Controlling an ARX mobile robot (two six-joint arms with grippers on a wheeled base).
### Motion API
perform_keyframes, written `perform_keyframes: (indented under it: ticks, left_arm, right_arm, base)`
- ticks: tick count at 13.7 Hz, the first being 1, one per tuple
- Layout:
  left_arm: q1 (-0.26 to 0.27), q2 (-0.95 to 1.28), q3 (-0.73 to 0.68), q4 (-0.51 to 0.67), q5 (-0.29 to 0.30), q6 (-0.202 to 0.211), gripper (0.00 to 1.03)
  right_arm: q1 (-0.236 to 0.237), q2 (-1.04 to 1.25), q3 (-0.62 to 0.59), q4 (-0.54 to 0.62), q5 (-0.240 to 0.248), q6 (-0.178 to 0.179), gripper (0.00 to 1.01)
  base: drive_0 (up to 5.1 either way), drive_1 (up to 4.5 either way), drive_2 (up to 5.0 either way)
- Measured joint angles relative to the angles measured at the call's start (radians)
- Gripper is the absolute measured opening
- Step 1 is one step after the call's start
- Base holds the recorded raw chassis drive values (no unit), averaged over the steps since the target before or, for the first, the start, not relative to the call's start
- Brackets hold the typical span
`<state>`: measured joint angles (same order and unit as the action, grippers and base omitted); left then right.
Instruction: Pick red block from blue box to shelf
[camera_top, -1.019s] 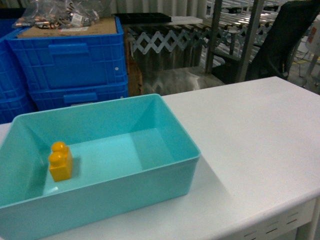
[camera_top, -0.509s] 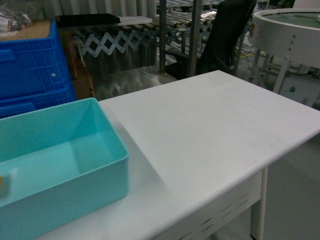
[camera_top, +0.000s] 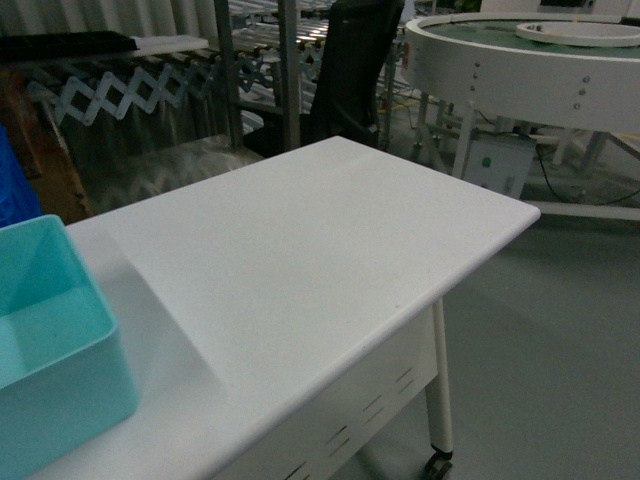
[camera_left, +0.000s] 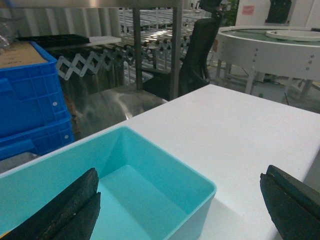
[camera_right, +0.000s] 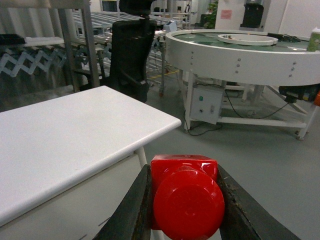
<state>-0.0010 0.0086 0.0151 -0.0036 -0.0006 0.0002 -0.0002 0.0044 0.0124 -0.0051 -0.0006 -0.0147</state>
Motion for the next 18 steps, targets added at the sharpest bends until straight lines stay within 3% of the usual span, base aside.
perform_keyframes:
  ticks: [18]
  left_arm:
    - [0.0, 0.0, 0.0, 0.0, 0.0, 0.0, 0.98]
  right_arm:
    - [0.0, 0.0, 0.0, 0.0, 0.0, 0.0, 0.28]
  base:
    - [-1.6, -1.55, -1.6]
